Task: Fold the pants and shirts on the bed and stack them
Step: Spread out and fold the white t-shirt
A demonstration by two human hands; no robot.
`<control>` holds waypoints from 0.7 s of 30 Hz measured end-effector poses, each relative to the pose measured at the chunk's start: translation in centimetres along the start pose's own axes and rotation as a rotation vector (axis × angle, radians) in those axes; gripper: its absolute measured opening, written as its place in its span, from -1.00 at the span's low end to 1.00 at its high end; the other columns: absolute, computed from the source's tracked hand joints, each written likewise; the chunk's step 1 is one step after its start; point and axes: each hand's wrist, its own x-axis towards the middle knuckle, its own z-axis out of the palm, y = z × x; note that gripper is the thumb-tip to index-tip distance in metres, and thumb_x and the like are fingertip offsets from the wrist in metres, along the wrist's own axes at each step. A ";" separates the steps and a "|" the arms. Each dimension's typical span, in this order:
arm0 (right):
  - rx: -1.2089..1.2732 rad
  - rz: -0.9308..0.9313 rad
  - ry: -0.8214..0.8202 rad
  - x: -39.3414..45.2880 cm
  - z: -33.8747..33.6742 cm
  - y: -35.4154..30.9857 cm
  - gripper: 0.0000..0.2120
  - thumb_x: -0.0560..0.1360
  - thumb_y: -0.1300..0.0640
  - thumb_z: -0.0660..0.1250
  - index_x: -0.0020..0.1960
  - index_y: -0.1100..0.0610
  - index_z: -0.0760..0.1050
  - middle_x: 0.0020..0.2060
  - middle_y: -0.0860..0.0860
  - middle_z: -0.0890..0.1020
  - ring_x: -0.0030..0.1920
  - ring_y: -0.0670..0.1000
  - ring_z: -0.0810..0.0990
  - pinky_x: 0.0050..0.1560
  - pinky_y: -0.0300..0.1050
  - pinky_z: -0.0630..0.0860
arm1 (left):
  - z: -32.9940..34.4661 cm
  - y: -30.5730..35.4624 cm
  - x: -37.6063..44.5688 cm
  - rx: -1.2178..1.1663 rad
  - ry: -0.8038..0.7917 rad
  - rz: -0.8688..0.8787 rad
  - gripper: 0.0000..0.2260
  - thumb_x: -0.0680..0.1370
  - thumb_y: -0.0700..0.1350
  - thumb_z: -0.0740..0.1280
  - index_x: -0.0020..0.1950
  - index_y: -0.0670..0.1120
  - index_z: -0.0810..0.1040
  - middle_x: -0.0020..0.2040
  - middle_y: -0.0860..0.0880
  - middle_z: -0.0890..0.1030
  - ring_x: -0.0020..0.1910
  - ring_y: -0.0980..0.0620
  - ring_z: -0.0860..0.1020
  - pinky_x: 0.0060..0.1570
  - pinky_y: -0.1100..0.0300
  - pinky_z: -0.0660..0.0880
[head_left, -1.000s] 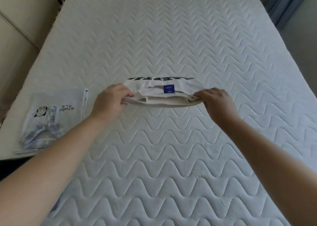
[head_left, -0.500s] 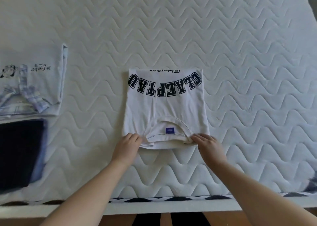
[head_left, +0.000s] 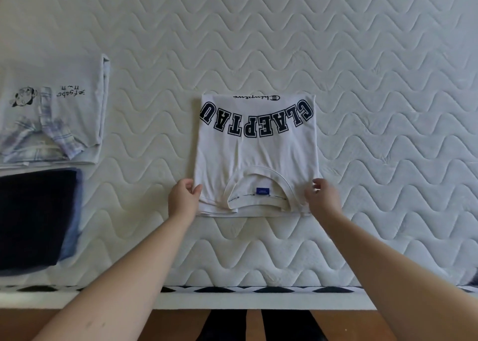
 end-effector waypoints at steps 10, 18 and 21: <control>-0.031 0.043 0.128 0.2 0.2 2.3 -0.79 0.57 0.16 0.23 0.04 0.18 0.62 -0.12 0.07 0.66 -0.09 0.10 0.58 -0.12 -0.05 0.49 | 1.2 0.2 0.7 0.053 0.029 -0.135 -0.75 0.44 -0.13 0.50 0.07 -0.21 0.63 0.00 -0.17 0.69 -0.01 -0.16 0.62 -0.06 0.18 0.41; 0.014 0.067 0.125 0.3 0.4 2.7 -0.73 0.59 0.17 0.19 0.19 0.14 0.59 0.09 0.09 0.61 0.11 0.10 0.54 0.00 -0.14 0.39 | 0.8 -0.3 0.4 -0.259 -0.070 -0.112 -0.82 0.51 -0.16 0.45 0.07 -0.21 0.62 0.02 -0.17 0.67 -0.06 -0.06 0.63 0.03 0.10 0.55; 0.043 0.054 0.124 -0.3 0.6 3.0 -0.70 0.60 0.17 0.20 0.30 0.14 0.52 0.20 0.10 0.54 0.16 0.10 0.53 0.06 -0.16 0.38 | 1.0 -0.9 -0.4 -0.537 -0.170 -0.231 -0.83 0.58 -0.24 0.35 0.15 -0.25 0.53 0.09 -0.21 0.62 -0.14 0.08 0.60 -0.17 0.27 0.57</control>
